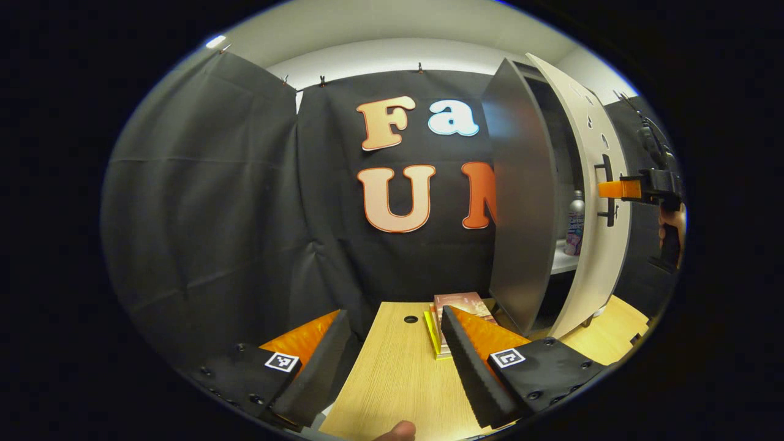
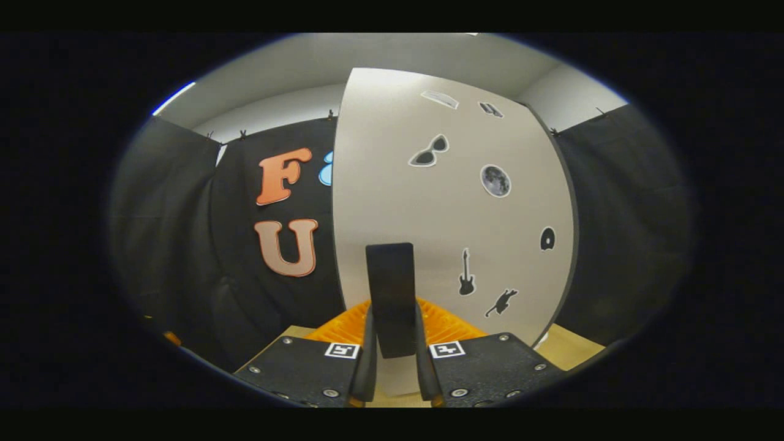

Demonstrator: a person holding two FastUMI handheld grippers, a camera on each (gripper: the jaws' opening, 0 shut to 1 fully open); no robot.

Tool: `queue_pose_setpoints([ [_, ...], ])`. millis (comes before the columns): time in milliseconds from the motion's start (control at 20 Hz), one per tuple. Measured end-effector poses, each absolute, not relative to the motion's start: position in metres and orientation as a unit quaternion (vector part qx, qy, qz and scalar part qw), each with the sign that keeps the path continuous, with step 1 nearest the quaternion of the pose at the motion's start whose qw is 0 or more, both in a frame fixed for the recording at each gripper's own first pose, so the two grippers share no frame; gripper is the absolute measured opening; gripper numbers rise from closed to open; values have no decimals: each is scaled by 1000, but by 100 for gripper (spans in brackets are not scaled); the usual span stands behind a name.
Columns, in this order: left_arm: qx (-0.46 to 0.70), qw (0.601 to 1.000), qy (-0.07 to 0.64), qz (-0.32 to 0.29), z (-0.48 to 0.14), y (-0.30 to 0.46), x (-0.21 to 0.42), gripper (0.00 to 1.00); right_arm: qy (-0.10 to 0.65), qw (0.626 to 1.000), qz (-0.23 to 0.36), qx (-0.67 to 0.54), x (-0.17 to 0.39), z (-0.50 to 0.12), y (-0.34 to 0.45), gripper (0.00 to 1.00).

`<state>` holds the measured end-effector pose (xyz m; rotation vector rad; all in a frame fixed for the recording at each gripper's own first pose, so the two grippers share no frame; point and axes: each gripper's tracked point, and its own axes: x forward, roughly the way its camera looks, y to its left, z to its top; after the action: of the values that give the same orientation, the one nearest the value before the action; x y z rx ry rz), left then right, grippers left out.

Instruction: Open the cabinet door with the right hand, grasp the bottle in the cabinet with the left hand and place it on the coaster, then close the cabinet door with the right hand.

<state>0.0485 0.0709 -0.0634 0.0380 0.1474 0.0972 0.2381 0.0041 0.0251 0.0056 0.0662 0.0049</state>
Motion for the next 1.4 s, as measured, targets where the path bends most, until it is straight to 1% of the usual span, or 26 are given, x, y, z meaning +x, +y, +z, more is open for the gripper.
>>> queue_pose_setpoints([
  [50,21,996,74,45,-62,60,38,100,34,999,7,8,233,25,2,27],
  [100,23,996,77,42,-63,51,31,98,32,999,12,11,224,26,0,22],
  [150,24,996,78,40,-61,42,23,98,31,999,15,8,215,25,-5,24],
  [250,30,996,77,37,-57,23,10,98,33,999,21,16,185,25,-20,22],
  [300,36,996,74,36,-54,13,2,94,30,999,23,18,170,26,-32,22],
  [350,40,996,70,34,-50,2,-4,95,27,999,26,18,163,27,-37,24],
  [400,44,996,67,31,-48,-10,-12,94,25,999,29,22,160,28,-40,24],
  [500,49,996,65,28,-44,-33,-23,98,25,999,33,26,147,30,-53,24],
  [550,49,996,65,26,-43,-44,-29,99,24,999,35,25,142,31,-61,22],
  [600,48,996,65,25,-43,-54,-33,100,23,999,36,26,135,32,-69,24],
  [650,49,996,67,22,-44,-64,-37,100,22,999,35,26,130,32,-77,23],
  [700,50,996,70,20,-46,-74,-42,100,19,999,34,25,124,33,-84,26],
  [750,51,996,73,19,-46,-82,-46,100,18,999,32,24,119,34,-91,23],
  [800,51,996,75,16,-48,-92,-51,100,18,999,30,24,113,35,-98,23],
  [850,52,996,74,15,-47,-100,-54,94,19,999,29,26,108,35,-105,23],
  [900,52,996,72,14,-45,-108,-57,100,20,999,28,28,105,35,-111,20],
  [950,51,996,70,13,-46,-115,-58,94,20,999,23,27,100,36,-119,23],
  [1000,50,996,72,11,-46,-123,-61,94,20,999,19,25,96,37,-127,18],
  [1100,46,996,76,7,-49,-136,-66,94,18,999,7,28,92,38,-143,16],
  [1150,45,996,78,5,-49,-141,-66,98,20,999,3,35,91,37,-150,14],
  [1200,46,996,79,5,-50,-146,-68,94,18,999,-2,39,89,39,-158,12],
  [1300,46,996,79,4,-49,-155,-68,95,17,999,-12,39,88,40,-176,10],
  [1350,46,996,78,3,-49,-159,-68,95,19,999,-13,38,88,39,-183,5],
  [1400,47,996,79,2,-48,-162,-68,95,21,999,-14,43,87,39,-189,9],
])
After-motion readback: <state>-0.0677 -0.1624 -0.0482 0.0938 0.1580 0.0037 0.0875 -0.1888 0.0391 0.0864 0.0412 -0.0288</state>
